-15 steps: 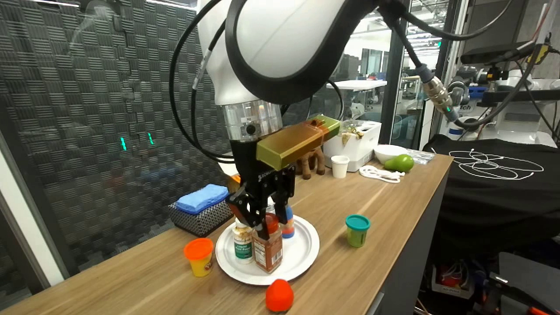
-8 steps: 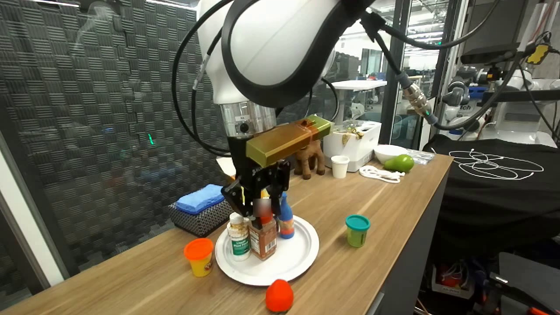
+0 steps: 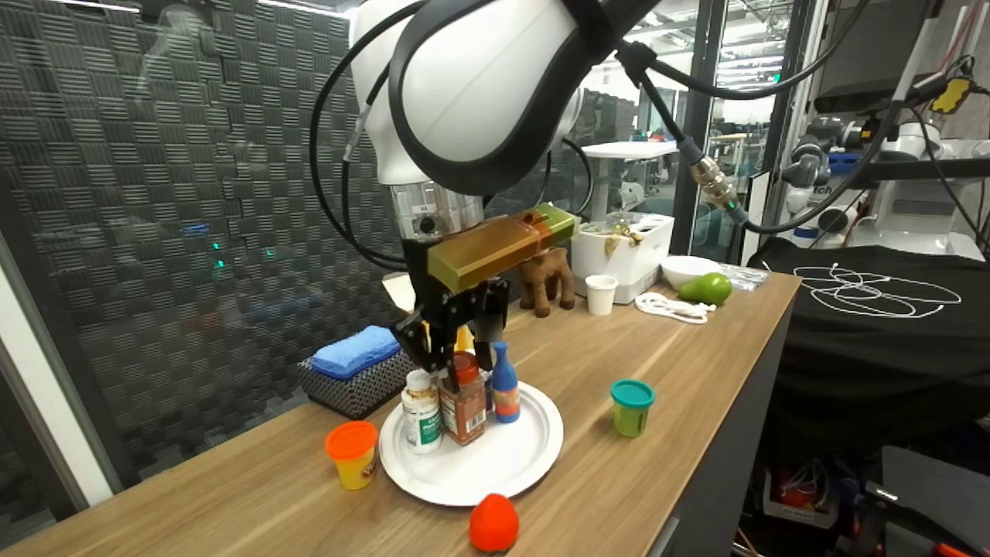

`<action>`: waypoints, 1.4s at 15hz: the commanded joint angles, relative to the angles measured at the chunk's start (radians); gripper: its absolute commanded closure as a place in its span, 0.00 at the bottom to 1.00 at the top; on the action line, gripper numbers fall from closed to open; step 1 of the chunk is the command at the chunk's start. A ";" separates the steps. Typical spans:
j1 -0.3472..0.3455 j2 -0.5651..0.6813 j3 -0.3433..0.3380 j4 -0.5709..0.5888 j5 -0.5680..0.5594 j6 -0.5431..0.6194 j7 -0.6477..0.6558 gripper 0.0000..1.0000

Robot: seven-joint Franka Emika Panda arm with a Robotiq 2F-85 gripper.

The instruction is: Put all the bottles and the orange plushie surrounding the white plate on the white plate

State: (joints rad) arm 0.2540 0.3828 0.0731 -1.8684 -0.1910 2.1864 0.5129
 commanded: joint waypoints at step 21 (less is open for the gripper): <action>-0.165 -0.207 -0.063 -0.197 0.139 -0.051 -0.074 0.00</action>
State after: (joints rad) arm 0.1121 0.2237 0.0178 -1.9867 -0.1007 2.1025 0.4575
